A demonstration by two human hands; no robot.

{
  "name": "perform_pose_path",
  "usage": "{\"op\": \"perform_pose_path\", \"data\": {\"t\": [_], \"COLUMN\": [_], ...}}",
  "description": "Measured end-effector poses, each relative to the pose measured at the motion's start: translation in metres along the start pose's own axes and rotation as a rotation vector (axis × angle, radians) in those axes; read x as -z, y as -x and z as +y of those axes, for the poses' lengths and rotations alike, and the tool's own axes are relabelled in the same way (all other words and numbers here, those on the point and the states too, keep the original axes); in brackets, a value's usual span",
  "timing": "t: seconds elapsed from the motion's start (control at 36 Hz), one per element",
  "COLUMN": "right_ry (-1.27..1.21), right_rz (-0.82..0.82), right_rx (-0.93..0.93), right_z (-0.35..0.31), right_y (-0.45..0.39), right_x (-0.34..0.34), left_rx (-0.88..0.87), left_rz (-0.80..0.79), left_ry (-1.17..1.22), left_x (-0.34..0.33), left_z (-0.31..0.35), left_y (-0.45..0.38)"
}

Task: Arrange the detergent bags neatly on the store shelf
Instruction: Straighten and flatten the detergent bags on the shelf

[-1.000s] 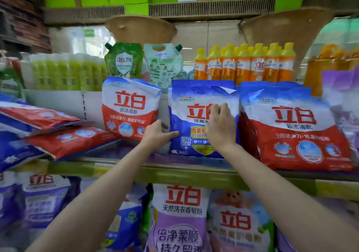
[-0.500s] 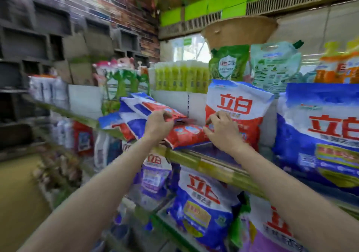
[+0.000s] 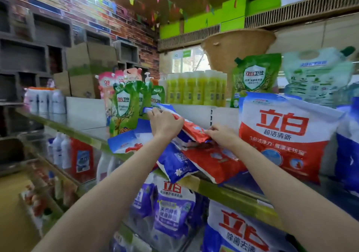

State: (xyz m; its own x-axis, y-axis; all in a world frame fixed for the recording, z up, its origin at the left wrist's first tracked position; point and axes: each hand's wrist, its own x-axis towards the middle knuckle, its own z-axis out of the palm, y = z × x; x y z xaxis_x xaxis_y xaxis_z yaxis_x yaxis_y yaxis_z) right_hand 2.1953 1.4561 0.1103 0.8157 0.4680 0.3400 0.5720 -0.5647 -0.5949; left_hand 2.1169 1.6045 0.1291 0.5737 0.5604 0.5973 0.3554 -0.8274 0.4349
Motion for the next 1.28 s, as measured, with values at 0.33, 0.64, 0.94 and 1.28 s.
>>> {"op": "perform_pose_path", "data": {"t": [0.33,0.64,0.94,1.28], "right_ry": [-0.08,-0.206,-0.736,-0.894], "right_rz": [0.021,0.104,-0.08,0.407], "right_rx": [-0.029,-0.042,-0.114,0.015], "right_z": [0.002,0.013,0.035,0.087], "right_y": [-0.014,-0.005,0.007,0.068], "right_x": [-0.004,0.021,0.072,0.122], "left_rx": [-0.153,0.053,-0.157,-0.144], "left_rz": [-0.051,0.024,-0.295,-0.659], "left_ry": [0.026,0.755,1.491,1.271], "left_x": [-0.021,-0.015,0.02,-0.01], "left_z": [0.016,0.032,0.028,0.099], "left_y": [-0.02,-0.021,-0.006,0.021]}}
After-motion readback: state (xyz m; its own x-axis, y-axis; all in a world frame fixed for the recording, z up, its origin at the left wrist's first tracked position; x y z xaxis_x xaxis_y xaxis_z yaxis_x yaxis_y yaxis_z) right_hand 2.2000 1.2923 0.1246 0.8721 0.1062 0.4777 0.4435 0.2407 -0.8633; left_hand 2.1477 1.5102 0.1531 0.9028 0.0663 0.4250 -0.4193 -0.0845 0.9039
